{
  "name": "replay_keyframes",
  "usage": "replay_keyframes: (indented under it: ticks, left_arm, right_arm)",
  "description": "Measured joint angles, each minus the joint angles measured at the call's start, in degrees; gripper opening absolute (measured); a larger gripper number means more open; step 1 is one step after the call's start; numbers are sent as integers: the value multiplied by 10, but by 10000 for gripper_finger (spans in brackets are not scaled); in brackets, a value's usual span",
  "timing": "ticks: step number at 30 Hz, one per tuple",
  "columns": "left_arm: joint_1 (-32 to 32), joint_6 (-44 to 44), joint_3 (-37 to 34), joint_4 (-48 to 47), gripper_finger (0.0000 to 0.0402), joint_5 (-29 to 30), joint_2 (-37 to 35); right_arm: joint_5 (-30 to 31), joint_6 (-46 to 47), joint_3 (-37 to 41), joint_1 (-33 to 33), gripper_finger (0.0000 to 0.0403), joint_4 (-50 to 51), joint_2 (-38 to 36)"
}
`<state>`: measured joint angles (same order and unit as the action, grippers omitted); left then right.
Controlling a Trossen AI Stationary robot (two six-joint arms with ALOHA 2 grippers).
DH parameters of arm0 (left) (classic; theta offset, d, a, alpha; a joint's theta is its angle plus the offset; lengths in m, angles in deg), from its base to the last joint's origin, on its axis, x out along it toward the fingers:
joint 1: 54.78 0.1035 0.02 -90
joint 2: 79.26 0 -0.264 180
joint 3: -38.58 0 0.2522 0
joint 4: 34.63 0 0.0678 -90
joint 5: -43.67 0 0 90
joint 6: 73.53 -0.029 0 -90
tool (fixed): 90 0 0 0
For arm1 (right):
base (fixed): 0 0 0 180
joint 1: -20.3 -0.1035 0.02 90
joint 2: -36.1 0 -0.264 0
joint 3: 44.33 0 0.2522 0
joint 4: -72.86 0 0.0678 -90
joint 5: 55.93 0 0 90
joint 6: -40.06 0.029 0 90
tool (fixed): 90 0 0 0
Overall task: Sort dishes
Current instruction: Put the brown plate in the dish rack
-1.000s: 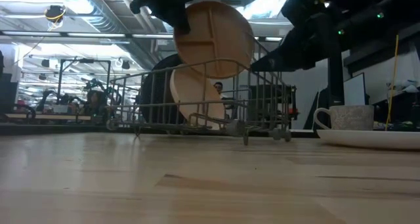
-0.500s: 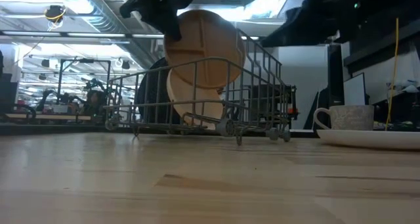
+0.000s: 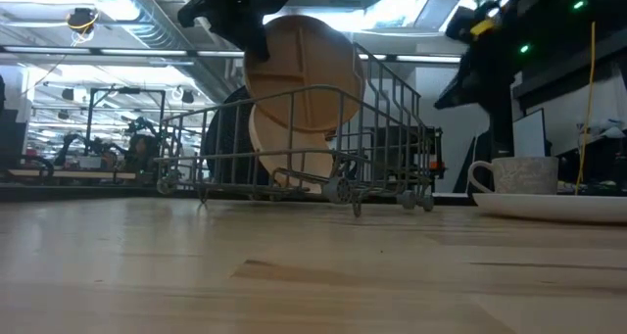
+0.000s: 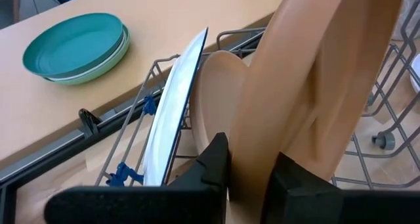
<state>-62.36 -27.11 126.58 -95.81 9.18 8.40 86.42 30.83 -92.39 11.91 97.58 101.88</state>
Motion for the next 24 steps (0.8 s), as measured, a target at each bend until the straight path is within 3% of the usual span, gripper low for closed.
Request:
replay_keyframes:
  ticks: [8, 12, 24]
  left_arm:
    - [0, 1, 0, 0, 38, 0, 0]
    - [0, 1, 0, 0, 32, 0, 0]
    - [0, -5, 0, -7, 31, 0, 0]
  right_arm:
    - [-17, 0, 0, 88, 14, -6, 45]
    - [-90, -2, 0, 115, 14, -24, 65]
    - [-157, -31, -2, 98, 14, -88, 101]
